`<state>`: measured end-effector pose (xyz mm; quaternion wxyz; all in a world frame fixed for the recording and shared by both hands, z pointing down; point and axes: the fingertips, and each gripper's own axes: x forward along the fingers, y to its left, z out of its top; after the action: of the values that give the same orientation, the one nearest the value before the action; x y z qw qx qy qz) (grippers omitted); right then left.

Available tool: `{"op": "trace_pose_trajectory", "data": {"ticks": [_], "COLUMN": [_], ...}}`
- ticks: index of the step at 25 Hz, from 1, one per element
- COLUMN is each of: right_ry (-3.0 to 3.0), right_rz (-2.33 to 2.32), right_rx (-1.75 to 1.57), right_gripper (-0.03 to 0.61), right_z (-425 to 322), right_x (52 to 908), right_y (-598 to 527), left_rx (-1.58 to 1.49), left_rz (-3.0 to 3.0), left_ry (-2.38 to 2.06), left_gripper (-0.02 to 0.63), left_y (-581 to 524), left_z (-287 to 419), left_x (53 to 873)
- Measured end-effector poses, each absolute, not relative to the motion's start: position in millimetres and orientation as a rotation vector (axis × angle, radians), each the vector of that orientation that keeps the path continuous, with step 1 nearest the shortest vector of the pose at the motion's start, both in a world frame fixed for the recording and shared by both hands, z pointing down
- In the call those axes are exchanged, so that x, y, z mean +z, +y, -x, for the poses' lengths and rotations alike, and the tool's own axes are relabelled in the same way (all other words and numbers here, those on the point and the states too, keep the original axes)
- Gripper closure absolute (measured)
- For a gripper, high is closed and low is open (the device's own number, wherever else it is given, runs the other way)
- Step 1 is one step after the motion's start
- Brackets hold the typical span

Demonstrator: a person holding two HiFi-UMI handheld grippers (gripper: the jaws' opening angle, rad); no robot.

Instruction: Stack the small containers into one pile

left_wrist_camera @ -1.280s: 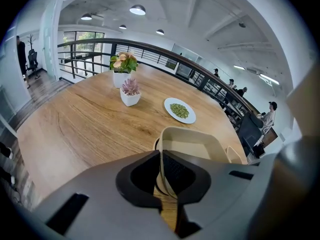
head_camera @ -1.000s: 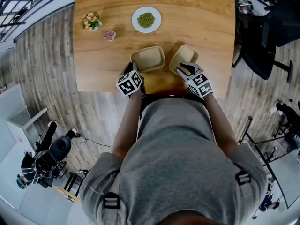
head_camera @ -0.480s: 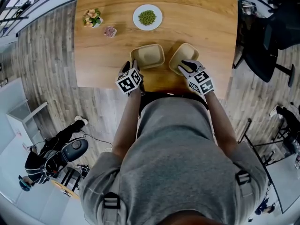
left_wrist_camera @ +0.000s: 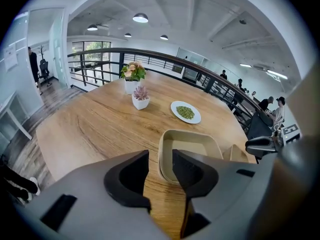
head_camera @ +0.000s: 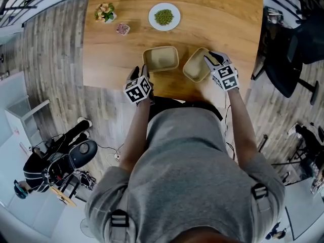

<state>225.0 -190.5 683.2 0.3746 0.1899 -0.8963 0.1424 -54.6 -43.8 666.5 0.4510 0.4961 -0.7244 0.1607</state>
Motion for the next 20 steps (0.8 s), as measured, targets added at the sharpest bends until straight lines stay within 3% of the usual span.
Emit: {"op": "trace_pose_trajectory", "data": {"ticks": [20], "right_ry": [-2.18], "right_rz": [-0.422], "right_rx": [0.381], "right_gripper": [0.48], "right_z": [-231.8], "right_x": [735.7], "right_y": [-208.1], "left_rx": [0.332], "left_rz": [-1.197], "left_ry": [-1.857], "left_gripper": [0.456], "left_y": [-47.9], "left_z": [55.7], "left_x": [648.1]}}
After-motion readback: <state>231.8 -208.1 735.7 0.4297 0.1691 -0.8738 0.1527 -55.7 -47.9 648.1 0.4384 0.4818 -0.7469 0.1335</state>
